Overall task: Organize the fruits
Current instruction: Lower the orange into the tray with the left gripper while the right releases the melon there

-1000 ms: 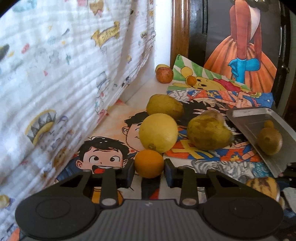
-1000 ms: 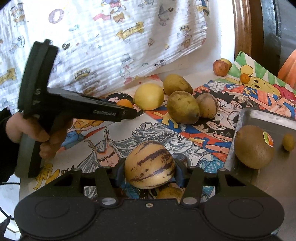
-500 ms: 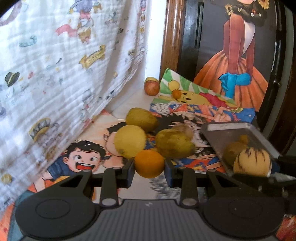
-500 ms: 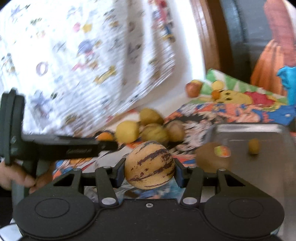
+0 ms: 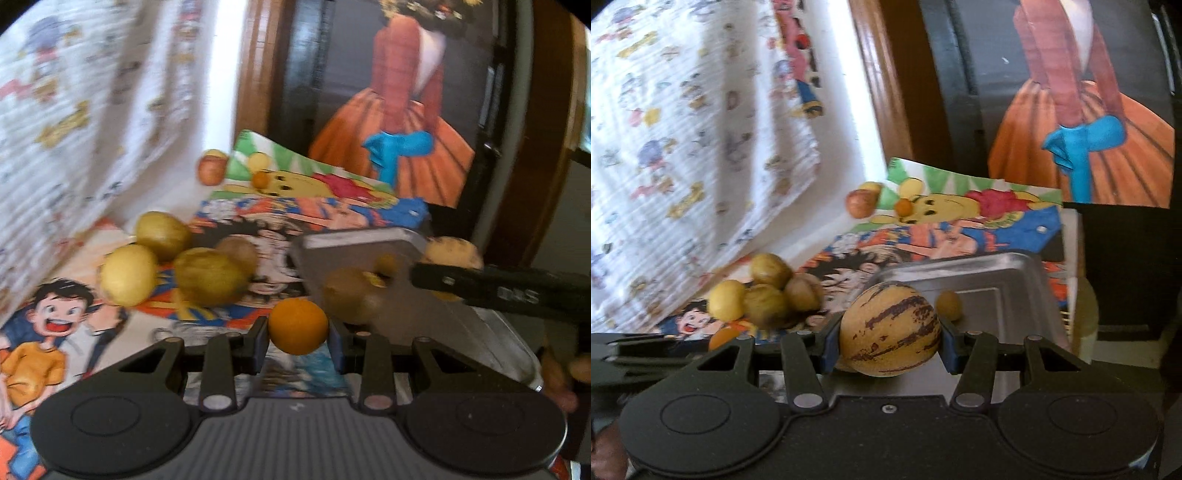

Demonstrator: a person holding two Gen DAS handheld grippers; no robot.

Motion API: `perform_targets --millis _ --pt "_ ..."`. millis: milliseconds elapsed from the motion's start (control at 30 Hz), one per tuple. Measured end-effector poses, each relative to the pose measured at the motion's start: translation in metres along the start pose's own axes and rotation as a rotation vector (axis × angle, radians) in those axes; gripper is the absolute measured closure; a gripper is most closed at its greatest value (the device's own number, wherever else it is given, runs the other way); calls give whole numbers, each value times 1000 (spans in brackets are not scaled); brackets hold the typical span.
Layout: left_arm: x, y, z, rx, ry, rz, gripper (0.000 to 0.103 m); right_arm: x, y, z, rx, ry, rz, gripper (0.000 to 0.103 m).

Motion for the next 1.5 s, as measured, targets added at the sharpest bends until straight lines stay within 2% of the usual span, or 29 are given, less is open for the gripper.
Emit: perform_targets --millis 200,400,600,900,1267,1300,1433,1500 --pt "-3 -11 28 -69 -57 -25 66 -6 -14 19 -48 -5 -34 49" --pt "-11 -22 51 -105 -135 -53 66 -9 -26 29 -56 0 -68 49" --pt "-15 -31 60 -115 -158 -64 66 -9 -33 33 -60 13 -89 49" --pt "-21 -39 70 -76 -225 -89 66 -10 -40 31 -50 31 -114 49" --pt "-24 -39 71 -79 -221 -104 65 -10 -40 31 -51 38 -118 48" --pt "-24 -39 71 -81 -217 -105 64 -10 -39 31 -50 36 -118 48" --pt "-22 -32 69 -101 -192 -83 40 -11 -36 31 -45 25 -115 48" --pt "-21 -29 68 -81 -188 -70 36 -10 -33 31 -49 23 -110 46"
Point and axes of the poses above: each gripper's, at about its wrist camera, not at the fingertips, and y roughly against the way its jaws point, z to its right, x to its top, the point moved 1 cm from there along -y, roughly the way its jaws point, and after that the axes turned 5 degrees about z, right-handed, at the moved point
